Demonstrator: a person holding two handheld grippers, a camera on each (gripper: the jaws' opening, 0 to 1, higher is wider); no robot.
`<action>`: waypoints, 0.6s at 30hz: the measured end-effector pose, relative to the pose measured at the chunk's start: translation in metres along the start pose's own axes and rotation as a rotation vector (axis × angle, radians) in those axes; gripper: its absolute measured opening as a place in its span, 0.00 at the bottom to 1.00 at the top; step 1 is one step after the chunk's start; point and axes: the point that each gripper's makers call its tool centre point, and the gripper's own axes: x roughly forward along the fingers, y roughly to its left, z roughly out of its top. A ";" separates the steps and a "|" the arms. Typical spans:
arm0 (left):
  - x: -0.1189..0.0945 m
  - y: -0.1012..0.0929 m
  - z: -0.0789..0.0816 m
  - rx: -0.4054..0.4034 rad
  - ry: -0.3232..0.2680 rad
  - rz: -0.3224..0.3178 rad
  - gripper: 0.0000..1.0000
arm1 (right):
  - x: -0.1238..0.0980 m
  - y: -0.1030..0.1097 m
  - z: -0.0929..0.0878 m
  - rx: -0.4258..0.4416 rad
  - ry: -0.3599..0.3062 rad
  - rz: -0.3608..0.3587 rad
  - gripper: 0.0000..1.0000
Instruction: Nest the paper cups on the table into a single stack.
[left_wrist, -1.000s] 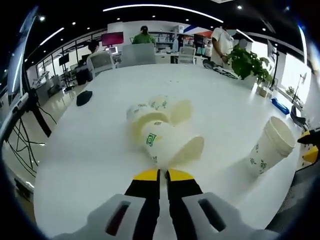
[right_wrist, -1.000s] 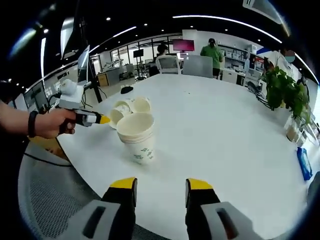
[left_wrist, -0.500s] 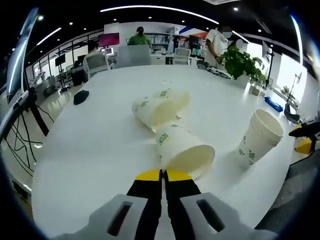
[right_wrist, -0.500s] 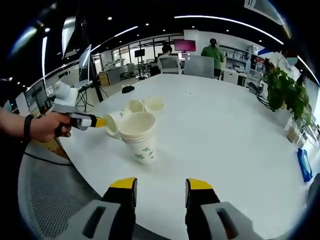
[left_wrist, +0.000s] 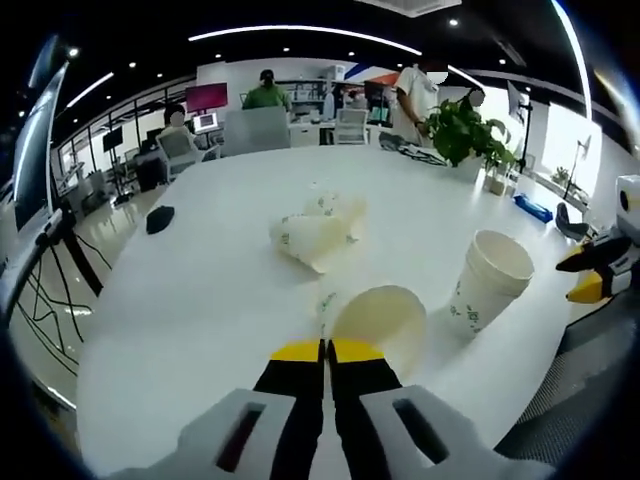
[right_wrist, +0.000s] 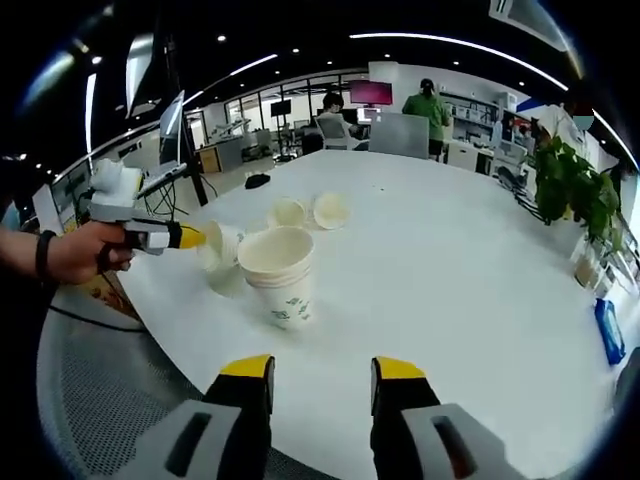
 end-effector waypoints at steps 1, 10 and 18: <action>0.002 0.000 0.000 0.006 -0.006 -0.004 0.00 | 0.000 0.000 0.000 0.001 -0.001 0.000 0.37; -0.018 -0.012 0.032 0.032 -0.066 -0.025 0.00 | -0.001 0.002 0.001 0.003 -0.003 0.005 0.37; -0.026 -0.028 0.061 0.035 -0.129 -0.059 0.00 | -0.001 0.001 0.001 0.008 -0.006 0.006 0.37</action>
